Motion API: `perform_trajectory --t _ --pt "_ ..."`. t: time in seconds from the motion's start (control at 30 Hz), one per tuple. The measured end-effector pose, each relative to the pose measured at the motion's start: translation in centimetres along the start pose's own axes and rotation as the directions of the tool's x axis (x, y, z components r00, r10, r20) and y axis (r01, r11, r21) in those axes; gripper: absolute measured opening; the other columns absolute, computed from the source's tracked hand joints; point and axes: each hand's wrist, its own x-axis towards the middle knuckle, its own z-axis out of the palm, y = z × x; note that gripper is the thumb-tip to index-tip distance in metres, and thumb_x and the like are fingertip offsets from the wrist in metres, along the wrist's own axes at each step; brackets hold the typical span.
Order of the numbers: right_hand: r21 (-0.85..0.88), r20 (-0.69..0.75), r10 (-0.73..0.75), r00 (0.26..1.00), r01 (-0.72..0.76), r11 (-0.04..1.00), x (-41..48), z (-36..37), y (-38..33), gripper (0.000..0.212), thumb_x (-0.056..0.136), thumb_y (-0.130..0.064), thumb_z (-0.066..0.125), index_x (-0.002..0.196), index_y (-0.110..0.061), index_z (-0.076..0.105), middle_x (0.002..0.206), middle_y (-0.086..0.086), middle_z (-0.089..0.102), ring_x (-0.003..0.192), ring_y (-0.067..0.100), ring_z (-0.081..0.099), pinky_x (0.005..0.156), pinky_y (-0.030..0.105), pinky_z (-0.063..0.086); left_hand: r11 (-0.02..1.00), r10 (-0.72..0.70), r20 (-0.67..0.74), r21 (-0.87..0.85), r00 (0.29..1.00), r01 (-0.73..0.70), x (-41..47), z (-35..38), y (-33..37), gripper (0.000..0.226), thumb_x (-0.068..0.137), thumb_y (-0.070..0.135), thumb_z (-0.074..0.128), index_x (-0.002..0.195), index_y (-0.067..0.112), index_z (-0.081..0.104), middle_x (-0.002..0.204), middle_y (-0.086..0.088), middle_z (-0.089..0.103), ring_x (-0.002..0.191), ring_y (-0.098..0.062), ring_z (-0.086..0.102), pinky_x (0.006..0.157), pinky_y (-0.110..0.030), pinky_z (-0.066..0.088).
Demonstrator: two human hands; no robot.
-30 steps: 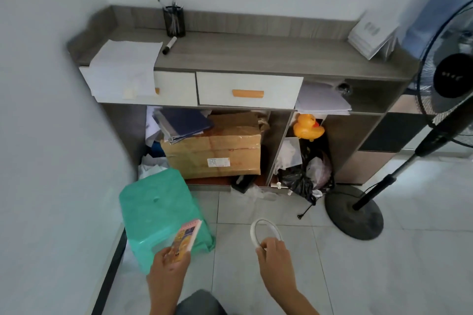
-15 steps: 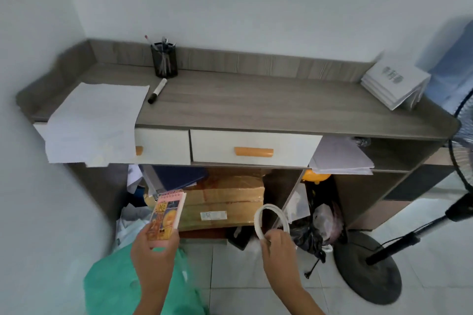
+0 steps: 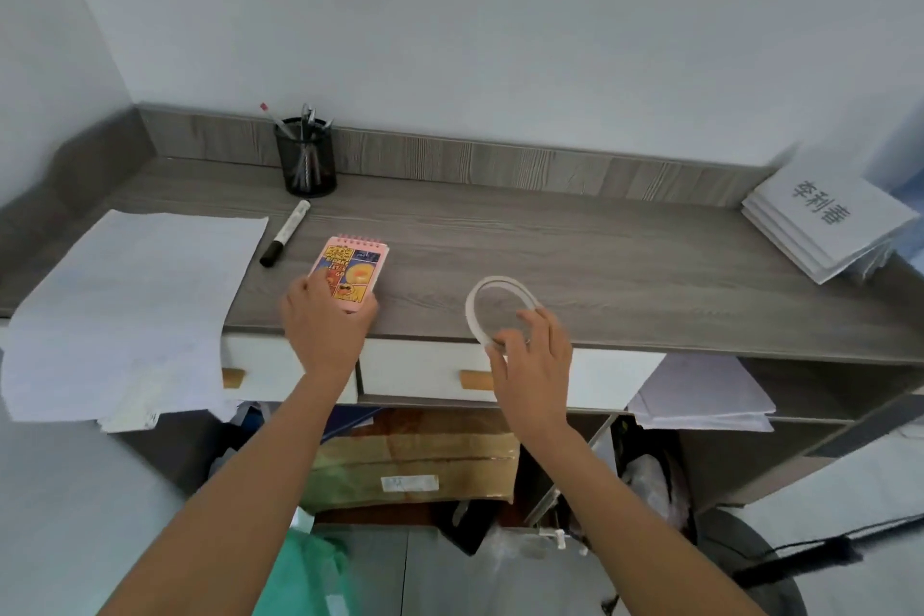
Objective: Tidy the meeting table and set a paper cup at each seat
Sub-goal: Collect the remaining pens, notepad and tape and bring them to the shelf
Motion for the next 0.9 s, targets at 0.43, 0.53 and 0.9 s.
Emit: perform_trajectory --t 0.43,0.53,0.9 --pt "0.163 0.498 0.029 0.867 -0.126 0.979 9.4 7.8 -3.0 0.018 0.087 -0.019 0.056 0.100 -0.007 0.060 0.129 0.017 0.045 0.123 0.034 0.036 0.092 0.043 0.036 0.919 -0.215 0.049 0.348 0.975 0.185 4.4 3.9 0.1 0.072 0.090 0.050 0.039 0.143 0.009 0.015 0.152 -0.030 0.005 0.141 -0.043 0.005 0.115 -0.050 0.012" --pt "0.163 0.521 0.049 0.852 -0.156 0.974 10.7 9.2 -4.4 0.023 0.091 -0.023 0.048 0.106 -0.010 0.058 0.135 0.015 0.038 0.127 0.030 0.029 0.095 0.041 0.032 0.919 -0.258 0.019 0.312 0.966 0.239 4.4 3.9 0.2 0.078 0.087 0.052 0.044 0.145 0.012 0.010 0.151 -0.032 0.002 0.141 -0.044 0.004 0.115 -0.049 0.012" --pt "0.180 0.526 0.164 0.835 -0.297 0.938 8.9 7.1 -4.6 0.052 0.088 -0.041 0.049 0.133 -0.018 0.037 0.146 0.015 0.029 0.135 0.030 0.023 0.106 0.042 0.027 0.941 -0.237 0.036 0.256 0.971 0.221 4.1 3.5 0.2 0.080 0.086 0.053 0.045 0.145 0.011 0.010 0.152 -0.029 0.006 0.141 -0.043 0.007 0.114 -0.051 0.013"
